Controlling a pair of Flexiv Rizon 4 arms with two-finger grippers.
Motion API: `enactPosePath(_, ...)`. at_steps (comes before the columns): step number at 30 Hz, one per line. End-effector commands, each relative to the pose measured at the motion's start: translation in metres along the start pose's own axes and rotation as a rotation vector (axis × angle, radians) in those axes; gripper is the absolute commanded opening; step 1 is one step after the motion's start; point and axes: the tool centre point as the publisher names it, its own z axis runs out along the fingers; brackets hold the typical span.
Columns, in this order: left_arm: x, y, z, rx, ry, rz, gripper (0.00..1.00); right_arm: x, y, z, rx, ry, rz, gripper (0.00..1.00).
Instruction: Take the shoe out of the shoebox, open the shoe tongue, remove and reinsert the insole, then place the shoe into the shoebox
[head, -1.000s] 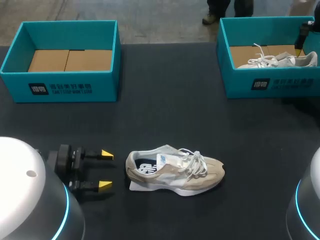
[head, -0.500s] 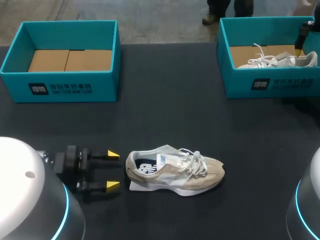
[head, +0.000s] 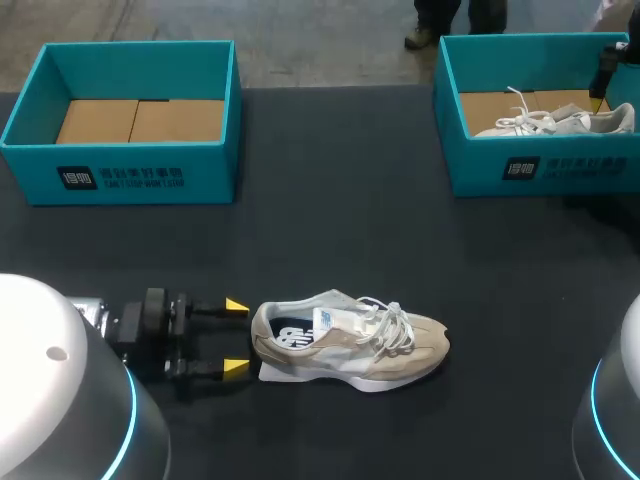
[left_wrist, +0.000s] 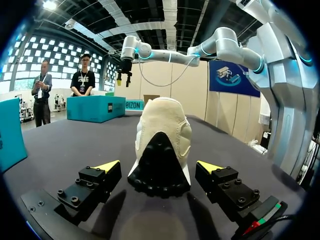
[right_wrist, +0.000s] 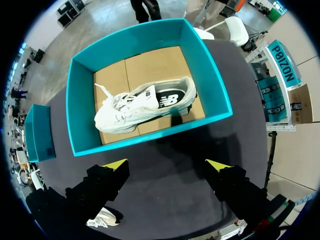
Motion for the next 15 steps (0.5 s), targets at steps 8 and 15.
enactPosePath(8, -0.0057, 0.0041, 0.0071, 0.003, 0.025, -0.001, 1.00, 0.0000, -0.0008, 0.0000, -0.002, 0.001, 0.002, 1.00)
enactPosePath(15, -0.0064, 0.0049, 0.0091, 0.004, 0.042, -0.002, 1.00, 0.0000, -0.0008, 0.0000, -0.002, 0.001, 0.002, 1.00)
